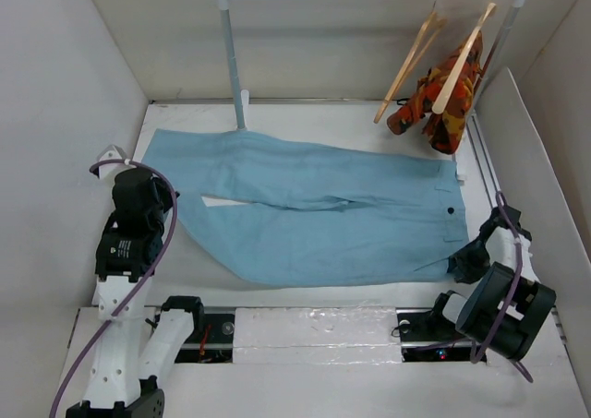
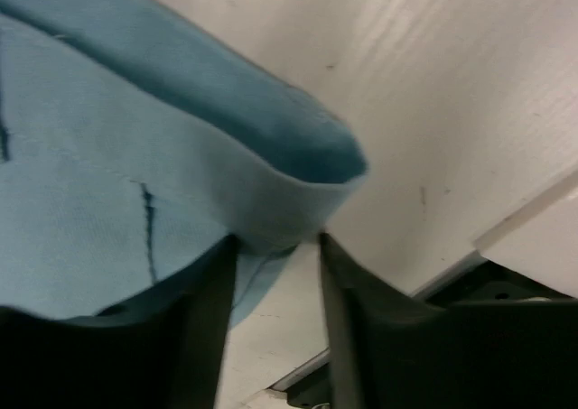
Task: Place the trousers on the hanger
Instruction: Flatten out the trousers at the center of the board, then fold the trousers at the center of the board.
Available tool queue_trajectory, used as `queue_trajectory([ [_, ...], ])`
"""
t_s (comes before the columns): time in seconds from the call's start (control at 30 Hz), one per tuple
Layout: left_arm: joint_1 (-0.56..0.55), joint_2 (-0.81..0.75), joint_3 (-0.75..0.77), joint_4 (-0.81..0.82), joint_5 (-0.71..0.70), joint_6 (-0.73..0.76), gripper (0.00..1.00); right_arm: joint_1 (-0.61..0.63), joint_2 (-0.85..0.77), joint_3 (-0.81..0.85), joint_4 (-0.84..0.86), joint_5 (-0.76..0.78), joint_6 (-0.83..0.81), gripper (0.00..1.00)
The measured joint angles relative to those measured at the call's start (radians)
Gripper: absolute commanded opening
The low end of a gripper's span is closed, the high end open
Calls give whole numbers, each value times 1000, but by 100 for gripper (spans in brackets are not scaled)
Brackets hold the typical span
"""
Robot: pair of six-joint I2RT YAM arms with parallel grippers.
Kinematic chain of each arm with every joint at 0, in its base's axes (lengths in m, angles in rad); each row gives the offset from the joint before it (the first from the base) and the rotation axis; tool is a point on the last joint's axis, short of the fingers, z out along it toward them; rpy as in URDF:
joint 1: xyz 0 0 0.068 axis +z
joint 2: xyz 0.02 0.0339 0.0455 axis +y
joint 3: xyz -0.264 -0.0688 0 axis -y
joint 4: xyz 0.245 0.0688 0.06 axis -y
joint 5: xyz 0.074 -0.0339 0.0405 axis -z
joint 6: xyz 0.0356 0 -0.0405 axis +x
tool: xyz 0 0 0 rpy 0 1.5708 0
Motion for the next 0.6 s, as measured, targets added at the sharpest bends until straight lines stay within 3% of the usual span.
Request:
queue_trajectory([
  [0.03,0,2,0,1,-7,3,0,16,4,-1,6,2,12,23],
  [0.13,0,8,-1,13,-30,13,0,58,8,8,29,5,38,2],
  [0.27,0,25,-7,31,-92,28,0,119,5,76,11,42,10,0],
  [0.6,1,223,-2,85,-257,51,0,172,-34,457,-12,115,-278,0],
])
